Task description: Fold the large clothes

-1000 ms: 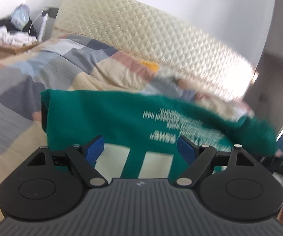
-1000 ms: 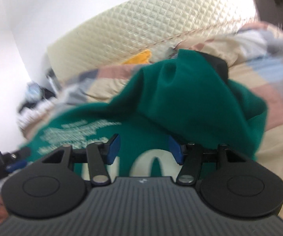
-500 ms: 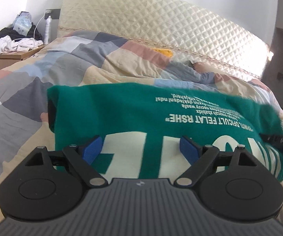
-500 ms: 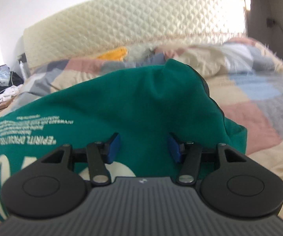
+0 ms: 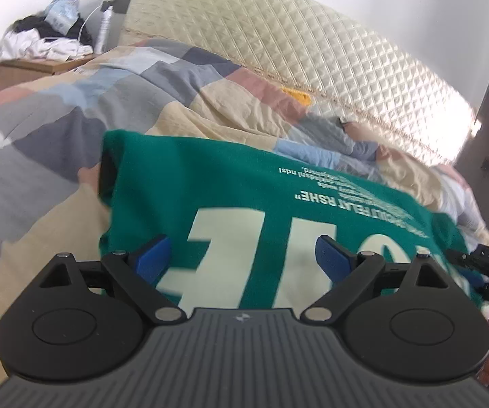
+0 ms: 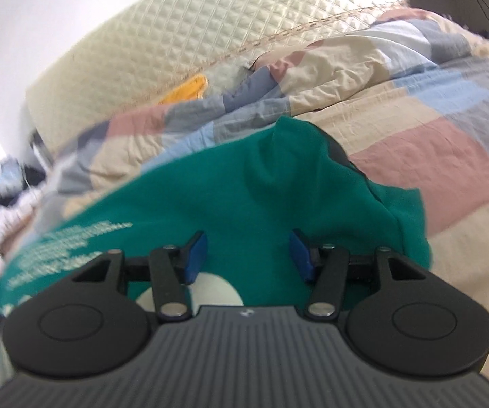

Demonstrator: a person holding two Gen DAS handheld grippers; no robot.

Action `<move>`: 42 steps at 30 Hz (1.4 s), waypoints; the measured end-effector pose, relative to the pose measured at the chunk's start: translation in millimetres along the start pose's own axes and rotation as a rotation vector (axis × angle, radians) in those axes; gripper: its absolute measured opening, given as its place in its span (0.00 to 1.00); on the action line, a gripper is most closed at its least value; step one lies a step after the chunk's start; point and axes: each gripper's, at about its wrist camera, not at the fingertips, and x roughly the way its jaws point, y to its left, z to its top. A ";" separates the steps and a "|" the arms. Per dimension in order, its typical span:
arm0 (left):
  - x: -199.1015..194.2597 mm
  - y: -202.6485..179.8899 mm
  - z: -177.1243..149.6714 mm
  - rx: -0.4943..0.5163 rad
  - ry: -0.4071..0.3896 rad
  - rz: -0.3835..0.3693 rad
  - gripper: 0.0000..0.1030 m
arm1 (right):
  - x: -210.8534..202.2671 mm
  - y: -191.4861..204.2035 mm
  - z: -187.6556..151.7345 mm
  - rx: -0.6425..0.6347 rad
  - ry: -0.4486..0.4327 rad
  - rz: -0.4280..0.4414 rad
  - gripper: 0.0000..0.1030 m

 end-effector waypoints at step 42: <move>57.3 102.3 -71.4 -0.938 0.103 -0.194 0.72 | 79.4 -65.3 -45.2 0.726 0.095 0.274 0.65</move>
